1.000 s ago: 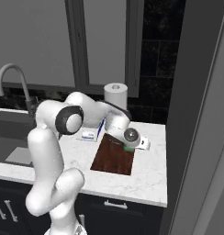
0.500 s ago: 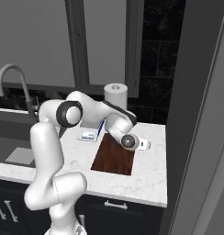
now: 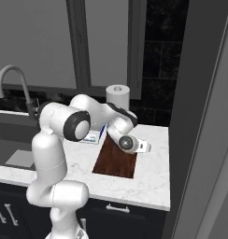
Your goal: Pick up the sponge from the counter and clean the cutting board by briefly scrubbing or pressing down on the cutting board. Once finished, release the sponge.
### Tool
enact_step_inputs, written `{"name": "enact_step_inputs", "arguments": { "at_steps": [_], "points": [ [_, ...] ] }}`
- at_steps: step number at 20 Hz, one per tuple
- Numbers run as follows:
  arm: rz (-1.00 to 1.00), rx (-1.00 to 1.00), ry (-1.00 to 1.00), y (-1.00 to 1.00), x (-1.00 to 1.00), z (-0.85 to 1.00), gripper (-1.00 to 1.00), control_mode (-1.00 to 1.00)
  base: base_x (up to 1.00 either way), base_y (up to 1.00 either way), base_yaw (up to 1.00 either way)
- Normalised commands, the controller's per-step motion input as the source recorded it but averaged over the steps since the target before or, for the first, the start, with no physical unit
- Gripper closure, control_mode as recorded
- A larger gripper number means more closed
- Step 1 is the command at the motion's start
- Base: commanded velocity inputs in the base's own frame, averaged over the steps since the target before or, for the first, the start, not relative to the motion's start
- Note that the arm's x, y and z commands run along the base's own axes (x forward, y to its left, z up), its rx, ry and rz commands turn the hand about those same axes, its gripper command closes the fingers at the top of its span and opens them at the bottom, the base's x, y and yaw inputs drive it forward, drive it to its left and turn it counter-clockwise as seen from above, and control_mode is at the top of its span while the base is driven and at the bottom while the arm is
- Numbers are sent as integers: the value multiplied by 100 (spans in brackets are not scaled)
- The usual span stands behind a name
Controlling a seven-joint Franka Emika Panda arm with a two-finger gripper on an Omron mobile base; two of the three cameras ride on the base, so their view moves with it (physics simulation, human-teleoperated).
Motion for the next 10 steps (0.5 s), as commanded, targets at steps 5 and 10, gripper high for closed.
{"name": "enact_step_inputs", "arguments": {
  "at_steps": [5, 10],
  "points": [
    [0, 0, 0, 2, -7, 28, -100, -100, 0, 0, 0],
    [0, -1, 0, 8, 0, 54, -100, -100, 0, 0, 0]
  ]
}}
